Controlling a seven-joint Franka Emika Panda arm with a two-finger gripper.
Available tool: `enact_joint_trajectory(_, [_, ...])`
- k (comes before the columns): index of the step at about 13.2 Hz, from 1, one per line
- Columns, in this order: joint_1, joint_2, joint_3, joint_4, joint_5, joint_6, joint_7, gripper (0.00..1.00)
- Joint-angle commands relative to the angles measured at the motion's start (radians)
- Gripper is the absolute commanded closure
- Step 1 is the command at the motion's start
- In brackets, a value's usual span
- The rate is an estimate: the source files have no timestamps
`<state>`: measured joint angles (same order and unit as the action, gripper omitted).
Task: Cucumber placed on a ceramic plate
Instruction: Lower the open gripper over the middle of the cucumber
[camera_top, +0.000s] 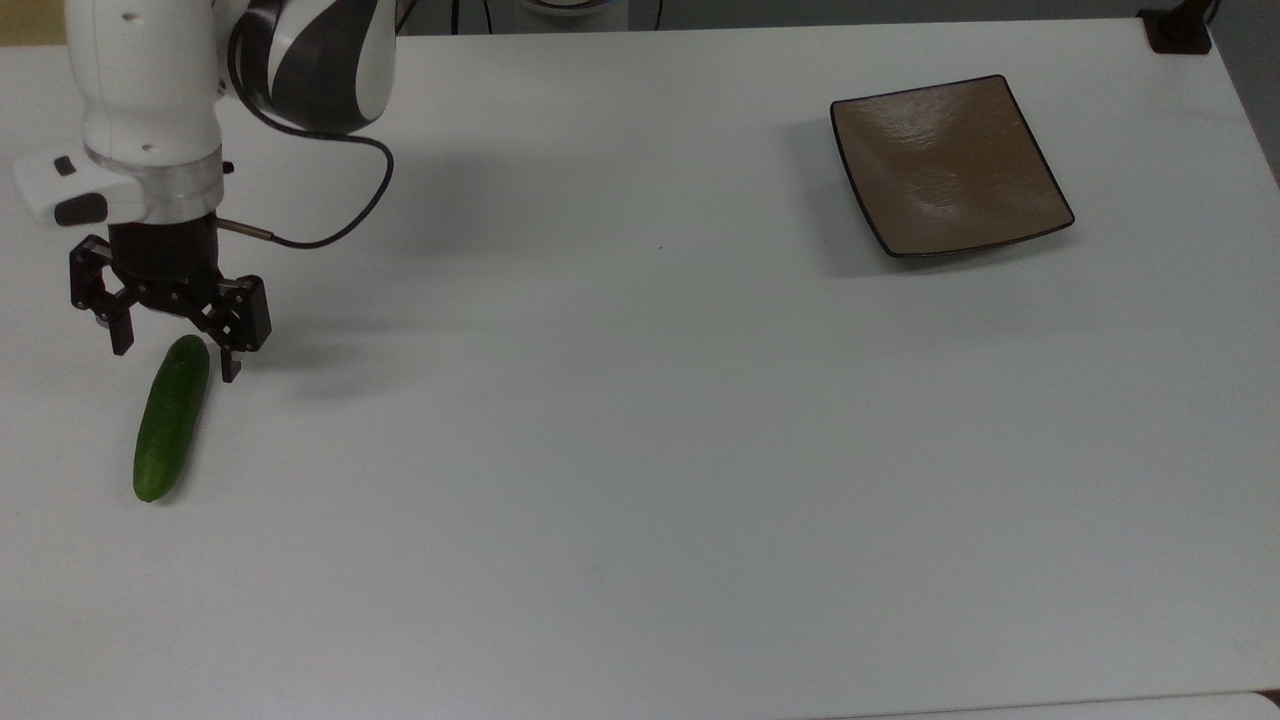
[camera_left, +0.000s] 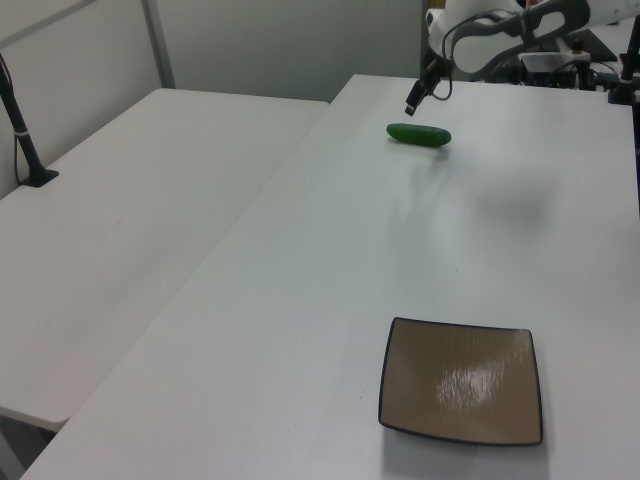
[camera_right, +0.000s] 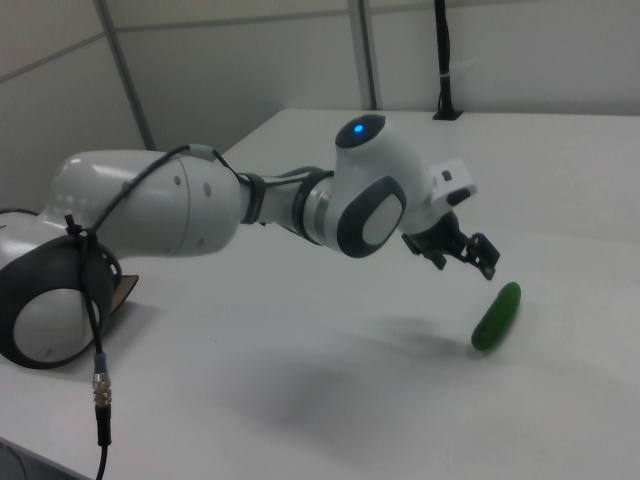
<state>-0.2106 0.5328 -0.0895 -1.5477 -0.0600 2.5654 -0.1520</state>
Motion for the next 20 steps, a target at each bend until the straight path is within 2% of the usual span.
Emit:
enact_joint_trajectory(1, [-0.009, 0.076, -0.007, 0.049, -0.058, 0.016, -0.012, 0.00])
enact_joint_trajectory(5, [-0.029, 0.111, -0.007, 0.052, -0.078, 0.070, -0.012, 0.00])
enact_joint_trajectory(8, [-0.036, 0.122, -0.007, 0.049, -0.119, 0.096, -0.012, 0.00])
enact_joint_trajectory(15, [-0.039, 0.160, -0.010, 0.046, -0.127, 0.125, -0.012, 0.02])
enact_joint_trajectory(16, [-0.038, 0.162, -0.018, 0.046, -0.127, 0.125, -0.012, 0.04])
enact_joint_trajectory(20, [-0.038, 0.162, -0.026, 0.032, -0.153, 0.125, -0.014, 0.26])
